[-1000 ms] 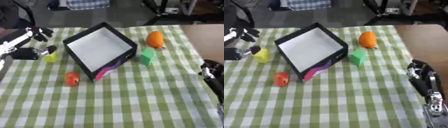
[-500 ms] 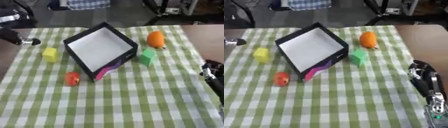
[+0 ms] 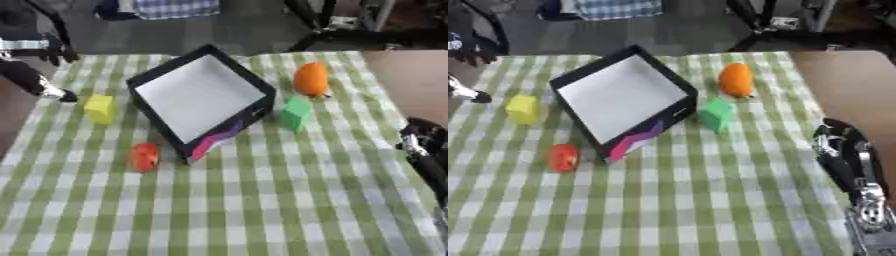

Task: Pick up objects on the table and place them in the box.

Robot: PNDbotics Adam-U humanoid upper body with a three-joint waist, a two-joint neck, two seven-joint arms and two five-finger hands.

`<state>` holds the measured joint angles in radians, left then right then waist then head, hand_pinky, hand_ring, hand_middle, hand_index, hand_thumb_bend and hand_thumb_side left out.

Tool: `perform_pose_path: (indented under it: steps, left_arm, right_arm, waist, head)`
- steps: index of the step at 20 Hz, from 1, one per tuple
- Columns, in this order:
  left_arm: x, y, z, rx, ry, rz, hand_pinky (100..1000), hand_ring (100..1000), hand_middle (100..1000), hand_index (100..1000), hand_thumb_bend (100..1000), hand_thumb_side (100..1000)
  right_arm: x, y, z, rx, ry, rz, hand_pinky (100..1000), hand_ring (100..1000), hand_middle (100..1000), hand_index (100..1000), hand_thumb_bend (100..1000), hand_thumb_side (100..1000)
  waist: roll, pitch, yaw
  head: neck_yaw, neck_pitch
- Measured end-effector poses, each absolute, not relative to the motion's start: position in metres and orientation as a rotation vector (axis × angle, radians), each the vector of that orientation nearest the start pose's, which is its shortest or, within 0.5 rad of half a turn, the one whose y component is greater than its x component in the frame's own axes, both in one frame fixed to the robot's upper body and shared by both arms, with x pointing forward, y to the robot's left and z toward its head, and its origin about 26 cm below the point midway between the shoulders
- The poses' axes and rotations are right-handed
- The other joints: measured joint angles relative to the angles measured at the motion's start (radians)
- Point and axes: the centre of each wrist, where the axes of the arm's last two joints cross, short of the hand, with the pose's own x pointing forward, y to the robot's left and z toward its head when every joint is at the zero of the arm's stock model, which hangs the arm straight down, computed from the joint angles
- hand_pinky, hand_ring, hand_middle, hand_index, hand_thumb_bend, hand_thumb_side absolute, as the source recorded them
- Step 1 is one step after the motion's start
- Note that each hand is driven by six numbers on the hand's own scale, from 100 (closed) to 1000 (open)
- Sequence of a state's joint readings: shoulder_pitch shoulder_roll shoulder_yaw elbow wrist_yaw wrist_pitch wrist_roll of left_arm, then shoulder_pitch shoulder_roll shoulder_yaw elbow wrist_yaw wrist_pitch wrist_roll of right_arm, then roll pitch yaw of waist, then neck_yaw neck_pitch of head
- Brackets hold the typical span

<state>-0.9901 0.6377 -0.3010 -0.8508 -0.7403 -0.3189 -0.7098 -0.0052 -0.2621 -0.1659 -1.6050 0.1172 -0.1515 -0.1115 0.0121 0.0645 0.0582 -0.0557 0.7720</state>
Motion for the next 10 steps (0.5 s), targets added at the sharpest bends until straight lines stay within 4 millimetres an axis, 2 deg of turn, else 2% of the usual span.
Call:
perform_pose_path:
  steps: [1,2,10]
  left_arm:
    - [0.477,0.337,0.217,0.691,-1.040,-1.778,826,775,791,909,581,420]
    - [0.478,0.335,0.213,0.700,-1.038,-1.775,827,779,790,906,568,377]
    - [0.486,0.320,0.189,0.790,-1.078,-1.738,823,781,786,896,524,296]
  right_arm:
    - [0.273,-0.350,0.026,-0.505,-1.763,0.111,779,541,603,783,100,542]
    - [0.273,-0.349,0.026,-0.504,-1.764,0.111,779,541,603,783,100,542]
    - [0.274,-0.348,0.026,-0.497,-1.768,0.107,779,541,603,783,100,544]
  waist:
    - [-0.002,0.000,-0.001]
    - [-0.005,0.000,-0.001]
    - [-0.012,0.000,-0.011]
  head:
    - [0.000,0.000]
    - [0.000,0.000]
    - [0.003,0.000]
